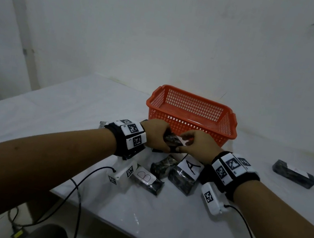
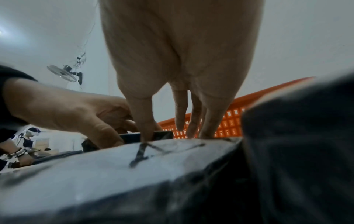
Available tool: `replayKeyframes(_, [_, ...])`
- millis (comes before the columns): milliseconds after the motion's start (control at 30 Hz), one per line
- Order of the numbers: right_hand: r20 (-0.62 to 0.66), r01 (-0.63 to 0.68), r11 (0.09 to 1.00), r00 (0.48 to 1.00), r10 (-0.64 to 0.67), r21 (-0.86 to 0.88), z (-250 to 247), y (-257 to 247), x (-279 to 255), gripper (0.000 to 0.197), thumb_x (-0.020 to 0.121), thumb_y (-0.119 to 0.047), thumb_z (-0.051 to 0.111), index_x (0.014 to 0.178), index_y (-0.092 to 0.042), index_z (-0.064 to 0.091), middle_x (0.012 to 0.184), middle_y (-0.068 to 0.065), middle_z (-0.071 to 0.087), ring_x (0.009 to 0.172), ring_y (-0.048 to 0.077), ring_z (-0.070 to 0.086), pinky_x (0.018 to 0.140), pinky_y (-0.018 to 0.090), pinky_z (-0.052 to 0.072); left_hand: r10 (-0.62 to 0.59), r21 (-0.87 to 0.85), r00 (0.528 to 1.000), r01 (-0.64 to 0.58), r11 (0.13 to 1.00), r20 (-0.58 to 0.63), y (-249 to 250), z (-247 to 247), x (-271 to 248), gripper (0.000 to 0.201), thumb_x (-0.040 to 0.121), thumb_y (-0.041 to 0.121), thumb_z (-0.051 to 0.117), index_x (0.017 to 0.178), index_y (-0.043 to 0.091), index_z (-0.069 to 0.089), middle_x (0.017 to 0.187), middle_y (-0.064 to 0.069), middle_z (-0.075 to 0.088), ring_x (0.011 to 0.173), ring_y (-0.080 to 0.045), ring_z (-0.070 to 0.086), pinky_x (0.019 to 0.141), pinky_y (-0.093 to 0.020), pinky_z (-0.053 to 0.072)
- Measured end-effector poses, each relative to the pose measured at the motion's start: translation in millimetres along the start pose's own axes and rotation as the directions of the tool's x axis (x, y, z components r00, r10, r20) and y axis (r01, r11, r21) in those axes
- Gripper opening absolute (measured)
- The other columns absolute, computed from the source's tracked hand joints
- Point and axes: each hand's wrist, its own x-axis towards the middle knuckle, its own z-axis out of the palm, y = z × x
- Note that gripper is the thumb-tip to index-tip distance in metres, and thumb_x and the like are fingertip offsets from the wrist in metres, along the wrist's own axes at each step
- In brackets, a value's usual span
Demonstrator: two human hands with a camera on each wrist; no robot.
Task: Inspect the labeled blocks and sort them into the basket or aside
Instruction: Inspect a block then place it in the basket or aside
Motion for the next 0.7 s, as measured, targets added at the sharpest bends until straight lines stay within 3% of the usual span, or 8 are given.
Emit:
replayKeyframes(67, [0.053,0.024,0.999,0.998,-0.026,0.041,-5.9,0.9,0.9,0.076,0.078,-0.033,0.089,0.144,-0.016,0.057,0.138,-0.004,0.063,0.125,0.016,0.061,0.104,0.029,0.048,0.035,-0.094,0.999,-0.037,0.995,-0.032,1.2,-5.8,-3.0,0.059,0.076,0.039,0.083,0.127,0.016,0.065,0.121,-0.002,0.070,0.106,-0.020,0.066,0.094,-0.038,0.057])
replayKeyframes(133, [0.094,0.059,0.993,0.993,-0.069,0.105,-11.4,0.5,-0.5,0.076,0.076,-0.032,0.090,0.144,-0.019,0.058,0.136,-0.005,0.066,0.127,0.016,0.062,0.113,0.037,0.046,0.063,-0.141,0.997,-0.070,0.988,-0.054,2.9,-11.2,-5.1,0.067,0.075,0.036,0.085,0.134,0.016,0.061,0.126,-0.001,0.068,0.107,-0.018,0.065,0.091,-0.031,0.056])
replayKeyframes(267, [0.059,0.114,0.975,0.990,-0.127,0.189,-19.2,3.3,-8.5,0.064,0.073,-0.030,0.092,0.132,-0.022,0.066,0.116,-0.008,0.074,0.107,0.010,0.071,0.104,0.041,0.055,0.095,-0.230,0.995,-0.099,0.968,-0.030,1.6,-18.1,-6.9,0.072,0.077,0.034,0.087,0.138,0.015,0.056,0.123,-0.001,0.067,0.087,-0.011,0.065,0.064,-0.017,0.052])
replayKeyframes(300, [0.026,0.111,0.968,0.992,-0.120,0.223,-21.7,5.6,-10.3,0.065,0.071,-0.032,0.093,0.130,-0.021,0.067,0.114,-0.008,0.075,0.104,0.009,0.072,0.101,0.040,0.057,0.093,-0.255,0.996,-0.094,0.962,-0.017,0.0,-19.6,-8.0,0.071,0.076,0.036,0.087,0.136,0.016,0.056,0.122,-0.001,0.068,0.085,-0.013,0.067,0.062,-0.023,0.056])
replayKeyframes(400, [-0.015,0.076,0.935,0.997,-0.076,0.345,-29.7,11.8,-16.8,0.063,0.071,-0.033,0.093,0.126,-0.019,0.065,0.113,-0.006,0.075,0.103,0.010,0.073,0.099,0.038,0.058,0.086,-0.326,0.996,-0.074,0.943,0.025,-5.6,-22.5,-10.0,0.064,0.075,0.042,0.088,0.128,0.018,0.061,0.111,-0.007,0.072,0.086,-0.032,0.073,0.074,-0.048,0.064])
replayKeyframes(467, [-0.012,0.075,0.919,0.997,-0.076,0.386,-34.2,13.4,-20.7,0.061,0.074,-0.029,0.092,0.127,-0.019,0.063,0.116,-0.005,0.074,0.106,0.010,0.072,0.100,0.037,0.057,0.088,-0.369,0.996,-0.082,0.926,0.000,-6.0,-23.8,-11.3,0.060,0.072,0.045,0.088,0.121,0.019,0.065,0.103,-0.009,0.074,0.075,-0.031,0.072,0.069,-0.051,0.062])
replayKeyframes(567, [-0.039,0.114,0.888,0.993,-0.109,0.446,-37.7,13.9,-25.6,0.068,0.077,-0.024,0.090,0.138,-0.019,0.059,0.127,-0.002,0.069,0.118,0.012,0.067,0.106,0.037,0.054,0.102,-0.357,0.994,-0.110,0.928,-0.041,0.9,-27.7,-11.7,0.059,0.065,0.055,0.086,0.112,0.023,0.071,0.092,-0.003,0.076,0.071,-0.022,0.072,0.067,-0.042,0.060])
replayKeyframes(700, [-0.097,0.164,0.857,0.986,-0.134,0.488,-40.7,16.7,-34.1,0.060,0.078,-0.023,0.088,0.133,-0.019,0.064,0.126,-0.001,0.071,0.119,0.012,0.067,0.106,0.034,0.053,0.157,-0.405,0.987,-0.161,0.900,-0.043,8.0,-31.5,-11.6,0.052,0.079,0.041,0.084,0.124,0.020,0.067,0.105,0.004,0.074,0.089,-0.010,0.069,0.077,-0.022,0.054])
